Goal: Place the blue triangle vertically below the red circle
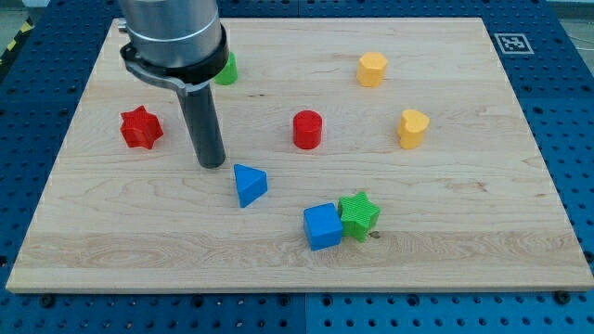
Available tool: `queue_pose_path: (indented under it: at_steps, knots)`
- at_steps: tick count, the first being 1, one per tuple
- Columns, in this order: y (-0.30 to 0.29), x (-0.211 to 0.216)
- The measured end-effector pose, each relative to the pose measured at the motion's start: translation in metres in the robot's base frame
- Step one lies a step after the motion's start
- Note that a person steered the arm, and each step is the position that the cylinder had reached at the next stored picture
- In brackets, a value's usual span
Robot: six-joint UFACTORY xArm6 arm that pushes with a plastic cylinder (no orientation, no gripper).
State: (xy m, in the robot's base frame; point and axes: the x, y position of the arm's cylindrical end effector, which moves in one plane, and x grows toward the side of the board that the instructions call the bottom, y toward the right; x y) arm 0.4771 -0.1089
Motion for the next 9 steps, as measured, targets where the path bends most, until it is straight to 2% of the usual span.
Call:
queue_pose_path:
  at_steps: [2, 7, 9]
  knots:
    - [0.024, 0.02]
    - [0.03, 0.029]
    - [0.054, 0.037]
